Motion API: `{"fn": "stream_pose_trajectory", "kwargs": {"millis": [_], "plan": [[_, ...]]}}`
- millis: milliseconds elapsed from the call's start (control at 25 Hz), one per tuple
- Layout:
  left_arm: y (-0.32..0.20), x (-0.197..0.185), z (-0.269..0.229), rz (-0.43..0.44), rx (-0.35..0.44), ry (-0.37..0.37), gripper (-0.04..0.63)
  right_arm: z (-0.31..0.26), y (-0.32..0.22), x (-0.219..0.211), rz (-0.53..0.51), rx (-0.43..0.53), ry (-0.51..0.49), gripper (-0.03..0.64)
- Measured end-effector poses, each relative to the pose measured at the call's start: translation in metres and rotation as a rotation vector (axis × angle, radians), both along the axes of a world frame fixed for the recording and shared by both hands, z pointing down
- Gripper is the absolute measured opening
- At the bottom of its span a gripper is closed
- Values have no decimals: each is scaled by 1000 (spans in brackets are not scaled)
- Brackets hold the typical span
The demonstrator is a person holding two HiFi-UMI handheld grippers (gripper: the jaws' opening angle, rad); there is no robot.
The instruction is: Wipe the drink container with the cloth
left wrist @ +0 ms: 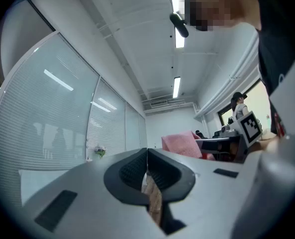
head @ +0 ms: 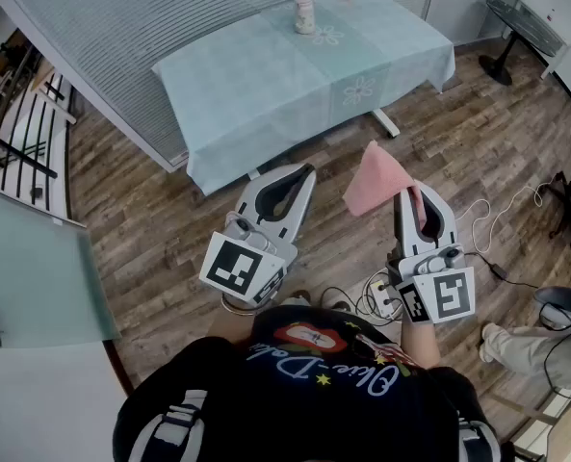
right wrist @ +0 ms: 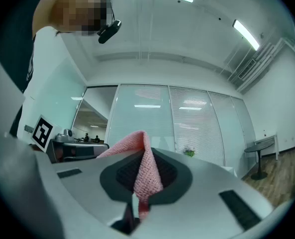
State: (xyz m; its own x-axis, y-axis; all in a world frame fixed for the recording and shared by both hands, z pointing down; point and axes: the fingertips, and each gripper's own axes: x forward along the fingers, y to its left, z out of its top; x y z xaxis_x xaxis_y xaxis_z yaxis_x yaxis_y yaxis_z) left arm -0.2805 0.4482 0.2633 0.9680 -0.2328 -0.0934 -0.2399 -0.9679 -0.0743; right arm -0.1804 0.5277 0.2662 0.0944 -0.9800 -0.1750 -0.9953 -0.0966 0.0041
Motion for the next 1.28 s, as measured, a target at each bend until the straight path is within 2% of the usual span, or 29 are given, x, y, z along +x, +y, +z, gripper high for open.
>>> {"fn": "stream_pose_trajectory", "kwargs": {"millis": [360, 720, 1080, 1280], "plan": [[4, 2, 1, -16, -1, 5, 5, -2, 4, 3, -34, 17, -18, 11], [19, 24, 1, -33, 4, 1, 5, -2, 19, 22, -70, 21, -28, 11], [49, 44, 16, -48, -1, -48, 5, 13, 43, 46, -99, 12, -69, 12], [50, 46, 15, -73, 8, -44, 5, 9, 44, 51, -113, 18, -69, 12]]}}
